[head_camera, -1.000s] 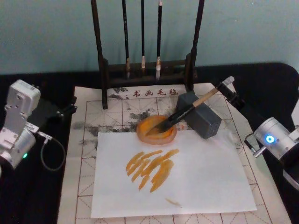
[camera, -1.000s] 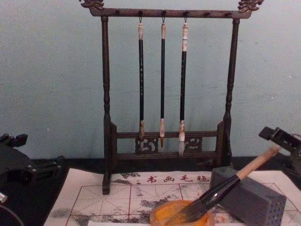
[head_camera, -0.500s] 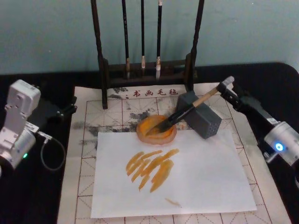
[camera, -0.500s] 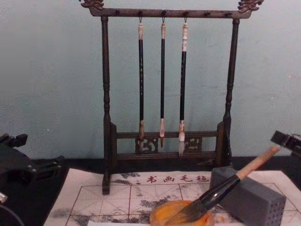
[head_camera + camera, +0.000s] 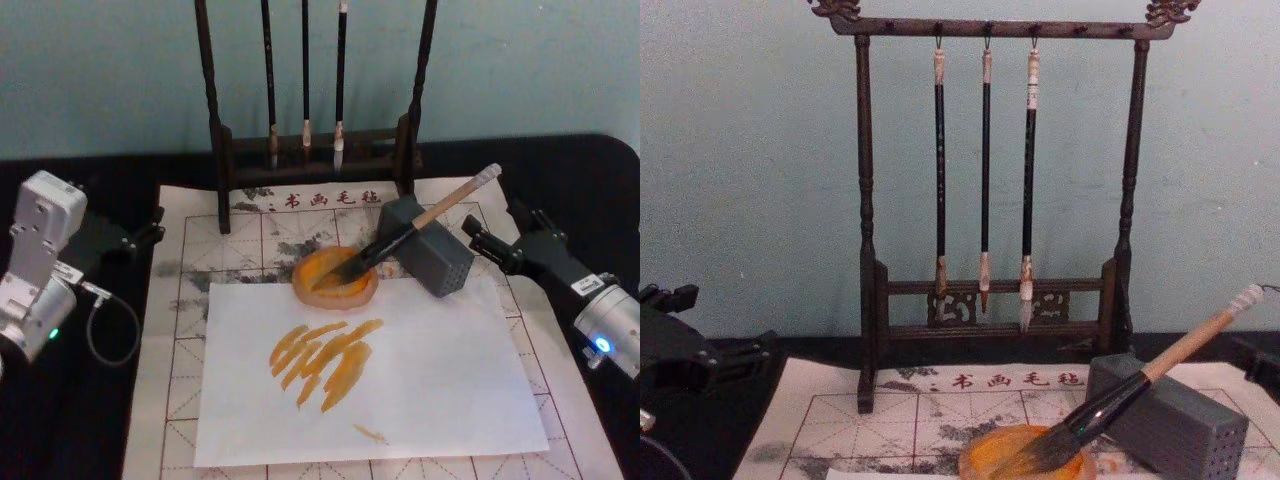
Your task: Pick up the brush from the inkstone, write on the paper, then place the brush back to its original position.
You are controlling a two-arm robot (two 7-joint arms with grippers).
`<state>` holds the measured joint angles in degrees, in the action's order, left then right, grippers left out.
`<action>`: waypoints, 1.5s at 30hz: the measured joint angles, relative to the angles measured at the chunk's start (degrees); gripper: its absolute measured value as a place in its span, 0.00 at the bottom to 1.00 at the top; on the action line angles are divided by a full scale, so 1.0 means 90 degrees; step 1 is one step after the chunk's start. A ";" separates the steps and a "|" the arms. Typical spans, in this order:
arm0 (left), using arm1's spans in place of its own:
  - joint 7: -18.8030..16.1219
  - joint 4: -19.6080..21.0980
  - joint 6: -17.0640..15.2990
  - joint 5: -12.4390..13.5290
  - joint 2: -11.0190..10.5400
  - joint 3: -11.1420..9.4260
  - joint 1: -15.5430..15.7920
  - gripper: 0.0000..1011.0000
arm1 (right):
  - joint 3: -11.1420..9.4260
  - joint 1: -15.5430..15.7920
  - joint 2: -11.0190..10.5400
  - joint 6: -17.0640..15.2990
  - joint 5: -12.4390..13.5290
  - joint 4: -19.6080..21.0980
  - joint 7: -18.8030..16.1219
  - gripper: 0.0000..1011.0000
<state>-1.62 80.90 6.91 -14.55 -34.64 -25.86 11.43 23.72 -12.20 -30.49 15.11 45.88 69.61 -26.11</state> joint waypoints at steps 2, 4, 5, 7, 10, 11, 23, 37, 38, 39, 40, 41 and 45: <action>0.0000 0.0000 0.0000 0.0000 0.0000 0.0000 0.0000 0.99 | 0.0002 0.0001 0.0005 0.0001 -0.0119 -0.0028 0.0085 0.99; 0.0000 0.0000 0.0000 0.0000 0.0000 0.0000 0.0000 0.99 | 0.0002 0.0001 0.0019 -0.0001 -0.0183 -0.0048 0.0131 0.99; 0.0000 0.0000 0.0000 0.0000 0.0000 0.0000 0.0000 0.99 | -0.0003 0.0001 0.0037 -0.0011 -0.0232 -0.0061 0.0165 0.99; 0.0000 0.0000 0.0000 0.0000 0.0000 0.0000 0.0000 0.99 | -0.0012 0.0000 0.0055 -0.0033 -0.0268 -0.0072 0.0189 0.99; 0.0000 0.0000 0.0000 0.0000 0.0000 0.0000 0.0001 0.99 | -0.0043 -0.0005 0.0098 -0.0079 -0.0309 -0.0083 0.0229 0.99; 0.0000 0.0000 0.0000 0.0000 0.0000 0.0000 0.0000 0.99 | -0.0054 -0.0006 0.0112 -0.0090 -0.0315 -0.0085 0.0236 0.99; 0.0000 0.0000 0.0000 0.0000 0.0000 0.0000 0.0000 0.99 | -0.0072 -0.0016 0.0129 -0.0114 -0.0324 -0.0089 0.0253 0.99; 0.0000 0.0000 0.0000 0.0000 0.0000 0.0000 0.0000 0.99 | -0.0063 -0.0016 0.0122 -0.0114 -0.0322 -0.0089 0.0251 0.99; 0.0000 0.0000 0.0000 0.0000 0.0000 0.0000 0.0001 0.99 | -0.0063 -0.0016 0.0121 -0.0114 -0.0322 -0.0089 0.0251 0.99; 0.0000 0.0000 0.0000 0.0000 0.0000 0.0000 0.0000 0.99 | -0.0063 -0.0016 0.0121 -0.0114 -0.0322 -0.0089 0.0250 0.99; 0.0000 0.0000 0.0000 0.0000 0.0000 0.0000 0.0000 0.99 | -0.0063 -0.0016 0.0120 -0.0114 -0.0322 -0.0089 0.0249 0.99; 0.0000 0.0000 0.0000 0.0000 0.0000 0.0000 0.0000 0.99 | -0.0063 -0.0017 0.0120 -0.0114 -0.0321 -0.0089 0.0248 0.99; 0.0000 0.0000 0.0000 0.0000 0.0000 0.0000 0.0000 0.99 | -0.0063 -0.0017 0.0119 -0.0114 -0.0320 -0.0089 0.0246 0.99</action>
<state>-1.62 80.90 6.91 -14.55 -34.65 -25.86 11.43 23.15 -12.35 -29.41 14.09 42.99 68.81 -23.90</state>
